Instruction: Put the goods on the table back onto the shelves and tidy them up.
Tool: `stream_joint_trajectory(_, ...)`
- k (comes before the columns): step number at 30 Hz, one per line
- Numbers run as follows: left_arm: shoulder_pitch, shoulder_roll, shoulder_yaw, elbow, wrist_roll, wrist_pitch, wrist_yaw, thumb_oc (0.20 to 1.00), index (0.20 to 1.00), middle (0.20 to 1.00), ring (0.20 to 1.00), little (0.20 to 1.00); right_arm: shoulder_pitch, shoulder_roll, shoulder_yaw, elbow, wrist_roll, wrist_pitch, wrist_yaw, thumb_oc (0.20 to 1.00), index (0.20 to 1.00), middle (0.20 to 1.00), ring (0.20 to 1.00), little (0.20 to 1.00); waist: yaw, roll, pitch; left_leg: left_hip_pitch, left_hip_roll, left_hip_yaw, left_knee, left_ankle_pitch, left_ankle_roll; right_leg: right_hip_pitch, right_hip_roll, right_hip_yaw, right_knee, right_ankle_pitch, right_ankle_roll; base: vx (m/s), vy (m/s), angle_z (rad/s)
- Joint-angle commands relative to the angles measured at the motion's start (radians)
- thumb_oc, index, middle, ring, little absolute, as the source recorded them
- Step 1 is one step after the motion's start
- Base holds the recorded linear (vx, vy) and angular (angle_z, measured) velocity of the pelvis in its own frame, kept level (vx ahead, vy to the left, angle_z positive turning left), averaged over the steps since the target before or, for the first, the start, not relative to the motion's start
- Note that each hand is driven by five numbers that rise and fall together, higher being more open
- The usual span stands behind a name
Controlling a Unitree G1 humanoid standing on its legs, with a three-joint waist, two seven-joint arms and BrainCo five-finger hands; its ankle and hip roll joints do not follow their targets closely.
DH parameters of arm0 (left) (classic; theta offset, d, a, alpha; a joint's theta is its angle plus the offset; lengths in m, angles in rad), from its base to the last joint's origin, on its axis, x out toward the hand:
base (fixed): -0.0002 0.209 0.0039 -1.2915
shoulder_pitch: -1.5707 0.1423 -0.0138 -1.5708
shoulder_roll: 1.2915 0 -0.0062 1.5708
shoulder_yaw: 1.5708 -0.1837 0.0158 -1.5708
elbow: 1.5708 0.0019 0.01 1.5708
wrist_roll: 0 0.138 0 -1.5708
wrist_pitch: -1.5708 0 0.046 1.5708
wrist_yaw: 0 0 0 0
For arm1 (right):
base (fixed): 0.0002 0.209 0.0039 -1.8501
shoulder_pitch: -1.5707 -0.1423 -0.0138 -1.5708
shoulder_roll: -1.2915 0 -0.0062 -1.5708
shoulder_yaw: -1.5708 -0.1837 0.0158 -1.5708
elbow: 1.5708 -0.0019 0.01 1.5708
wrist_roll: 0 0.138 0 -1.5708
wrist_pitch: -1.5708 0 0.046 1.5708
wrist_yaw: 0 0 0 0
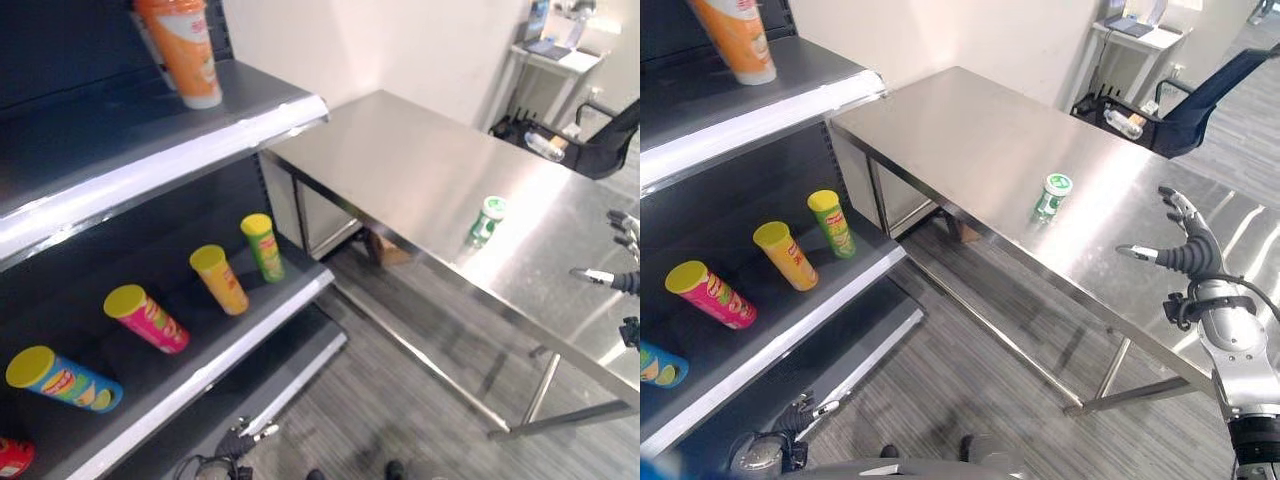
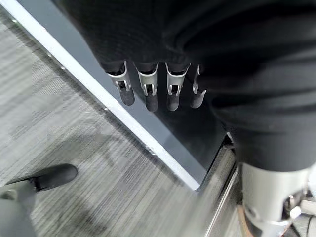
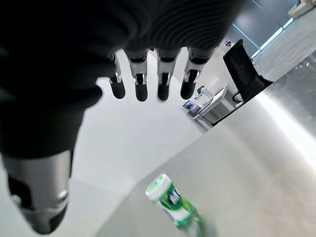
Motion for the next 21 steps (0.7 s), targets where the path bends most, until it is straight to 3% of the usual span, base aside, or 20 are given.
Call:
stream_joint_trajectory(1,-0.021,0.024,-0.032,-0.002,0.023,-0.017,-0.008,1.0,1.0,1.0,1.0,1.0,-0.035,-0.01,-0.043,-0.003,-0.025,-0.008,-0.036,1.0,1.0,1.0,1.0,1.0,0.013,0.005,-0.039,-0.088,-0.026,-0.065,0.008,0.015,-0.023,-0.005,-0.05,-0.001,-0.134,0.178,0.017,0.08,-0.089,0.51)
stream_joint_trajectory(3,-0.04,0.028,-0.036,0.007,0.027,-0.019,-0.007,1.0,1.0,1.0,1.0,1.0,-0.015,-0.005,-0.065,0.021,-0.017,-0.008,-0.043,1.0,1.0,1.0,1.0,1.0,-0.009,-0.002,-0.04,-0.076,-0.029,-0.109,0.008,-0.001,-0.032,-0.028,-0.049,0.073,-0.252,0.22,0.027,0.13,-0.105,0.55)
stream_joint_trajectory(5,-0.04,0.035,-0.032,0.008,0.03,-0.019,-0.006,1.0,1.0,1.0,1.0,1.0,0.0,-0.001,-0.07,0.042,-0.022,-0.002,-0.046,1.0,1.0,1.0,1.0,1.0,-0.016,-0.019,-0.041,-0.059,-0.03,-0.132,0.013,-0.016,-0.04,-0.007,-0.06,0.102,-0.331,0.255,0.043,0.13,-0.109,0.77)
stream_joint_trajectory(8,-0.035,0.044,-0.024,0.012,0.042,-0.017,-0.011,1.0,1.0,1.0,1.0,1.0,0.036,0.005,-0.093,0.049,-0.044,0.014,-0.04,1.0,1.0,1.0,1.0,1.0,-0.012,-0.046,-0.062,-0.055,-0.034,-0.143,0.014,-0.029,-0.047,0.04,-0.075,0.08,-0.379,0.264,0.043,0.09,-0.098,0.59)
stream_joint_trajectory(10,-0.028,0.039,-0.013,0.024,0.041,-0.013,-0.009,1.0,1.0,1.0,1.0,1.0,0.046,-0.01,-0.1,0.078,-0.068,0.022,-0.042,1.0,1.0,1.0,1.0,1.0,-0.008,-0.053,-0.087,-0.056,-0.012,-0.142,0.014,-0.029,-0.064,0.073,-0.063,0.054,-0.41,0.261,0.044,0.13,-0.18,0.43)
stream_joint_trajectory(21,-0.012,0.025,-0.022,0.035,0.047,0.001,-0.009,1.0,1.0,1.0,1.0,1.0,0.02,-0.023,-0.086,0.149,-0.073,0.037,-0.044,1.0,1.0,1.0,1.0,1.0,0.006,-0.039,-0.113,-0.054,0.043,-0.158,0.012,-0.015,-0.104,0.137,-0.03,-0.023,-0.434,0.212,0.015,0.06,-0.104,0.18)
